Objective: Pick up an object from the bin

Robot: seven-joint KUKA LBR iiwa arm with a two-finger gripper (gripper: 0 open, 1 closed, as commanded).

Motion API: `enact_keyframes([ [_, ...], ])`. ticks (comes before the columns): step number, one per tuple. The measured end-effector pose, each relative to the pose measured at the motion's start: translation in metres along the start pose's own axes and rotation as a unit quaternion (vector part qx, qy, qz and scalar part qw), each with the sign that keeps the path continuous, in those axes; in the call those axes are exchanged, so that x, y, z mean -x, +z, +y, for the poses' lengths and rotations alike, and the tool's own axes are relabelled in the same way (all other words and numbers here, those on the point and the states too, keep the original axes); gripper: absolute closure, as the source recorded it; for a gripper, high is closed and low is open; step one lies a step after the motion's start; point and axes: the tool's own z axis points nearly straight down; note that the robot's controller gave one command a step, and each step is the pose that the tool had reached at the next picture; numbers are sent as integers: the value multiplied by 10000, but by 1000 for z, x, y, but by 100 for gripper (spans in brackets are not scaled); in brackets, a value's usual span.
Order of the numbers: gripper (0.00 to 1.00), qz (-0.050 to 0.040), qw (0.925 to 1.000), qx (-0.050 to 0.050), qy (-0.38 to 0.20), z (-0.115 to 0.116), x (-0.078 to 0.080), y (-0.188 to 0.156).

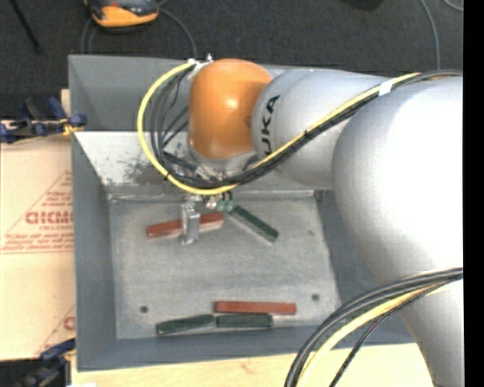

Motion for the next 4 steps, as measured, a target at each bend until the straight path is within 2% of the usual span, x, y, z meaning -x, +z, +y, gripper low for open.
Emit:
enact_keyframes([
  [1,100,-13,9995,9,-303,-4,-9,35],
  [2,100,-12,9996,11,-299,-4,-9,35],
  [3,100,41,9998,11,-210,-6,-23,1],
  [4,100,5,9997,-6,-234,-11,-10,-70],
])
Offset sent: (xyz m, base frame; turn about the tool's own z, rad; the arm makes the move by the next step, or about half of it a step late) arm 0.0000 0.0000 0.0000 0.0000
